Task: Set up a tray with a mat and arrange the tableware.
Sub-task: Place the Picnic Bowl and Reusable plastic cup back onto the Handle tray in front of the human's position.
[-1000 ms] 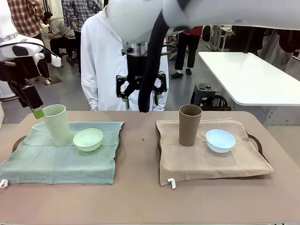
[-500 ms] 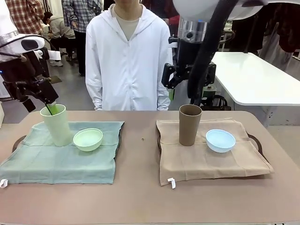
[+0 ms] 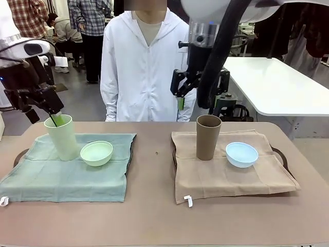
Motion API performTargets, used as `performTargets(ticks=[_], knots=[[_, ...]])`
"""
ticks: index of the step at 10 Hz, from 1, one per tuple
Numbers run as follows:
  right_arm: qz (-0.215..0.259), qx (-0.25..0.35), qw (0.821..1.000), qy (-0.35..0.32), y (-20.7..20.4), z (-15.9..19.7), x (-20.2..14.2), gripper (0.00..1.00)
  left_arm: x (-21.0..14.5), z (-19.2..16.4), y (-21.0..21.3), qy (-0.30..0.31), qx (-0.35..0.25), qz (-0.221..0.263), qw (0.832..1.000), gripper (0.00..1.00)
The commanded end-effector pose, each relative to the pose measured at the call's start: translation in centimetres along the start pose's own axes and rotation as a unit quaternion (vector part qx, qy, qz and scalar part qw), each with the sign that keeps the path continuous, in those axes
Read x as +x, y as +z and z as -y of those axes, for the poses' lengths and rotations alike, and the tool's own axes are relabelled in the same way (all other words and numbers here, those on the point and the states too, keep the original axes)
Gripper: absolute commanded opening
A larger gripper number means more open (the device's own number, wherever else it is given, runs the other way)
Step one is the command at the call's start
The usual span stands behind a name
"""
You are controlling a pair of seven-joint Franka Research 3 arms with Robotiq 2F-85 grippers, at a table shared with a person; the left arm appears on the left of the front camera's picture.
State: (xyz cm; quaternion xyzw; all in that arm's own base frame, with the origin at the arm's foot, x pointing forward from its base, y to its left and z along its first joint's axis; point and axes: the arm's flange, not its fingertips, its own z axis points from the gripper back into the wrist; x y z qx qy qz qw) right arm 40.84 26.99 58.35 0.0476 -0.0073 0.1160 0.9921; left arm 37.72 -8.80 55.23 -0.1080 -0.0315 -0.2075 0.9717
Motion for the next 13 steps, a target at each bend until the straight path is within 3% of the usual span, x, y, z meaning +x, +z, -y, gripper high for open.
performTargets(ticks=[1,4,7,10,11,12,13], knots=[[0.014,0.104,0.994,0.016,-0.5,6.9,-3.0,1.00,-0.7,-3.0,3.4,-0.024,-0.093,0.002,0.995,1.00],[0.071,0.252,0.965,0.022,-1.3,15.7,-7.8,1.00,-3.0,-7.3,5.0,-0.040,-0.236,0.038,0.970,1.00],[0.131,0.363,0.922,-0.035,-3.8,23.6,-12.9,1.00,-7.0,-14.3,4.9,-0.013,-0.357,0.090,0.930,1.00],[0.178,0.411,0.889,-0.093,-6.1,28.3,-18.8,1.00,-11.9,-20.6,3.5,0.053,-0.405,0.153,0.900,1.00],[0.196,0.422,0.879,-0.109,-6.6,29.1,-20.8,1.00,-13.4,-21.9,3.2,0.071,-0.408,0.155,0.897,1.00],[0.183,0.427,0.876,-0.128,-6.8,29.2,-21.2,1.00,-13.9,-21.6,3.0,0.066,-0.365,0.138,0.918,1.00],[0.172,0.404,0.892,-0.107,-5.1,29.9,-18.3,1.00,-13.3,-21.7,3.3,0.068,-0.396,0.140,0.905,1.00]])
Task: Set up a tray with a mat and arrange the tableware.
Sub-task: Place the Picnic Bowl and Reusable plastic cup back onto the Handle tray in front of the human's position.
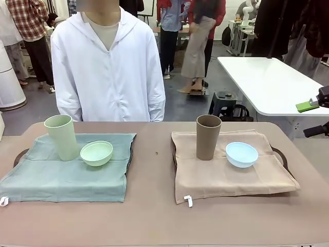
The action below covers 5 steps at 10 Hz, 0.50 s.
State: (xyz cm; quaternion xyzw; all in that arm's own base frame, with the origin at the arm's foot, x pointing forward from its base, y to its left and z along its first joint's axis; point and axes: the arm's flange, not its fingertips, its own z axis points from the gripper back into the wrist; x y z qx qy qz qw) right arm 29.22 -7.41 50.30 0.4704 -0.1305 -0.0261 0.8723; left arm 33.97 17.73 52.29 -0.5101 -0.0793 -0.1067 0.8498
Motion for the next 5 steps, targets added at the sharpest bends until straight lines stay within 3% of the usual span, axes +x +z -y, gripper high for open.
performTargets(ticks=[1,4,5], knots=[[-0.013,-0.006,1.000,0.014,-1.7,-0.6,0.4,1.00,0.7,0.8,-0.8,-0.009,-0.006,-0.009,1.000,1.00],[-0.013,-0.012,1.000,0.006,-1.1,-0.6,0.1,1.00,0.6,0.5,-0.8,-0.005,0.000,-0.009,1.000,1.00],[-0.015,0.018,1.000,0.003,0.7,0.7,-0.3,1.00,0.1,-0.7,0.7,-0.010,-0.041,-0.015,0.999,1.00]])
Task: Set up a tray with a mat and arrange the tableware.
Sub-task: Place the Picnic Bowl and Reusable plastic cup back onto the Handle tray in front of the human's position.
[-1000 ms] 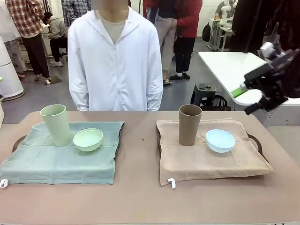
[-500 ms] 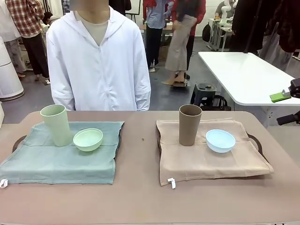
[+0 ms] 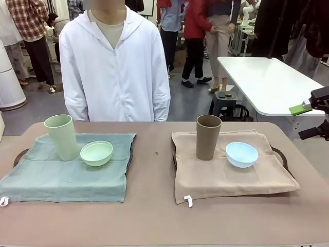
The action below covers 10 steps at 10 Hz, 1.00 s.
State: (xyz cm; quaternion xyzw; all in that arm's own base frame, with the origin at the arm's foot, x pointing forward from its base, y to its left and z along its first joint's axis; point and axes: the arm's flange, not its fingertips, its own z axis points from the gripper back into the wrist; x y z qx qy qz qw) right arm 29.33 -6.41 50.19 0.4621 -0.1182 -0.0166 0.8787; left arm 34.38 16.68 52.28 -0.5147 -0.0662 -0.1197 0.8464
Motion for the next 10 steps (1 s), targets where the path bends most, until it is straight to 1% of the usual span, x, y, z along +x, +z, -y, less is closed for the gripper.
performTargets(ticks=[1,2,3,4,6,7,8,10], knots=[[0.014,0.060,0.998,-0.015,3.6,3.0,-1.0,1.00,-1.0,-2.7,3.9,-0.021,-0.089,-0.006,0.996,1.00],[0.022,0.079,0.996,-0.023,4.9,4.4,-1.9,1.00,-1.6,-4.6,5.2,-0.022,-0.128,-0.008,0.991,1.00],[0.031,0.083,0.995,-0.034,5.5,5.3,-2.5,1.00,-1.6,-5.8,5.9,-0.016,-0.157,-0.020,0.987,1.00],[0.034,0.092,0.994,-0.044,6.1,6.0,-3.0,1.00,-2.2,-6.8,6.1,-0.028,-0.186,-0.027,0.982,1.00],[0.044,0.106,0.992,-0.044,6.5,5.9,-3.0,1.00,-2.4,-8.2,6.6,-0.045,-0.226,-0.052,0.972,1.00],[0.044,0.093,0.993,-0.053,6.5,6.0,-3.6,1.00,-1.9,-8.1,5.9,-0.062,-0.242,-0.061,0.966,1.00],[0.044,0.093,0.993,-0.053,6.5,6.0,-3.6,1.00,-2.8,-8.5,0.6,-0.030,-0.197,-0.038,0.979,1.00],[0.044,0.093,0.993,-0.053,6.5,6.0,-3.6,1.00,-2.8,-8.5,0.6,-0.030,-0.197,-0.038,0.979,1.00]])
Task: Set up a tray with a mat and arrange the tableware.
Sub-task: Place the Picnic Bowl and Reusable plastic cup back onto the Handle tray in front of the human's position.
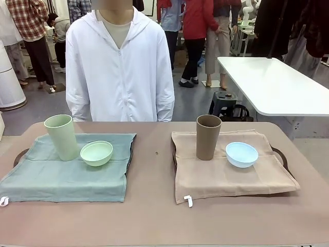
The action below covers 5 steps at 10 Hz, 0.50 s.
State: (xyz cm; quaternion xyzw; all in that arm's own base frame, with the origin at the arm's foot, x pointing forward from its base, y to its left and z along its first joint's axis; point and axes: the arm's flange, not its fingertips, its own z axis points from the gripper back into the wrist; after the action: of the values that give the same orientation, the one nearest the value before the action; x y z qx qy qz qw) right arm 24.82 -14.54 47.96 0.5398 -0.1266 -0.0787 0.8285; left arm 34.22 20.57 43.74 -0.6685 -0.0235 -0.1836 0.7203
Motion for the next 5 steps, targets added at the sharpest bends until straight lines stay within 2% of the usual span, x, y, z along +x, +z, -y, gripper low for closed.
performTargets(ticks=[1,5], knots=[[0.002,0.010,1.000,0.008,0.06,-0.16,0.08,1.00,-0.15,0.87,0.78,0.007,0.008,0.006,1.000,1.00],[0.002,0.010,1.000,0.008,0.06,-0.16,0.08,1.00,-0.15,0.87,0.78,0.007,0.008,0.006,1.000,1.00]])
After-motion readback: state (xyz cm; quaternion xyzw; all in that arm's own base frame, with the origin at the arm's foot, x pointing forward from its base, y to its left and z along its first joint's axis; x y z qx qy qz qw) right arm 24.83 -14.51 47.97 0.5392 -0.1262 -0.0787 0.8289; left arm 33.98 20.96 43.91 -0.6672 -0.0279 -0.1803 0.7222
